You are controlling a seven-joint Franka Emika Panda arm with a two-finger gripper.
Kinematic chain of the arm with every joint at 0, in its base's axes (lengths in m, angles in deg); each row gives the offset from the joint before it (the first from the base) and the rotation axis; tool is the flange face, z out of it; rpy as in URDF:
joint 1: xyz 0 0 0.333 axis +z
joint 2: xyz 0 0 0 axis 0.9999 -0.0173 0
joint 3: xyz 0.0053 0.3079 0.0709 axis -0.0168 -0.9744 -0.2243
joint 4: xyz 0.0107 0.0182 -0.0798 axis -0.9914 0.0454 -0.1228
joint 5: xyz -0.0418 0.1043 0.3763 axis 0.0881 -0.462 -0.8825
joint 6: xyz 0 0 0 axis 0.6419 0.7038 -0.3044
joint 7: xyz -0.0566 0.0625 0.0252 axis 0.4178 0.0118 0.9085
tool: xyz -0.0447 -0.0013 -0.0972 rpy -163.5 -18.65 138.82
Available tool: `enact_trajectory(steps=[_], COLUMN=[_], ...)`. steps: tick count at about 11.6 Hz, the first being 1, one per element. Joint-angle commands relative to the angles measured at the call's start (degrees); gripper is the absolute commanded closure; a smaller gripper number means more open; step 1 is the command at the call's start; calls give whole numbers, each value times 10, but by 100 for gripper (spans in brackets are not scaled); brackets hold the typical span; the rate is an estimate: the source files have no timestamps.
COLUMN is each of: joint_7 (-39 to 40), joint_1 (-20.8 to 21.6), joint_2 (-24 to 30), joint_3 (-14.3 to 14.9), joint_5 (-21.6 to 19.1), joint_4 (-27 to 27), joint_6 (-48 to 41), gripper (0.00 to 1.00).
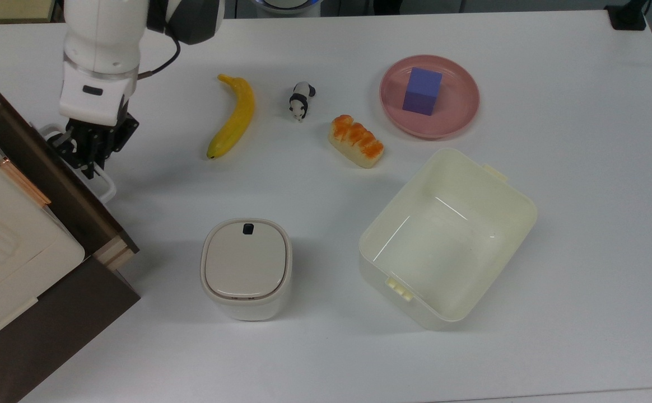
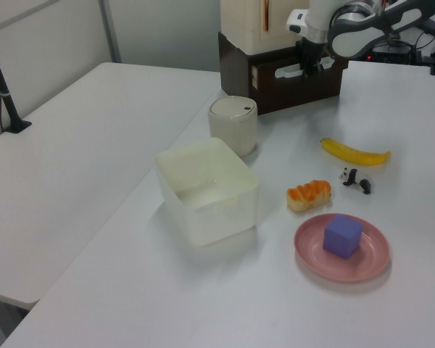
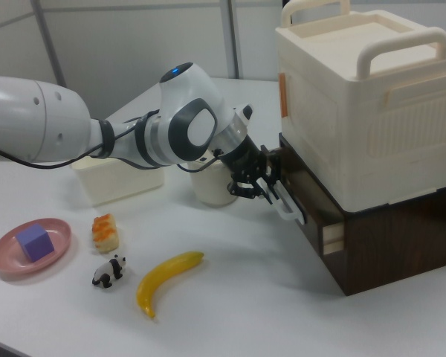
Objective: Slide the drawer open
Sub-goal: 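Pull the drawer handle outward to slide the drawer open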
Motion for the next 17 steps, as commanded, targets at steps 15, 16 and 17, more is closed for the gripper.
enact_trajectory(steps=[15,16,17], joint_7=[-72,-106,-136], joint_1=[42,60,73], joint_2=[91,95,100], joint_3=[-3,-5,-5], joint_5=[7,2,-15], joint_4=[66,57,49], joint_6=[-29,-60,-83], gripper=[35,22,14])
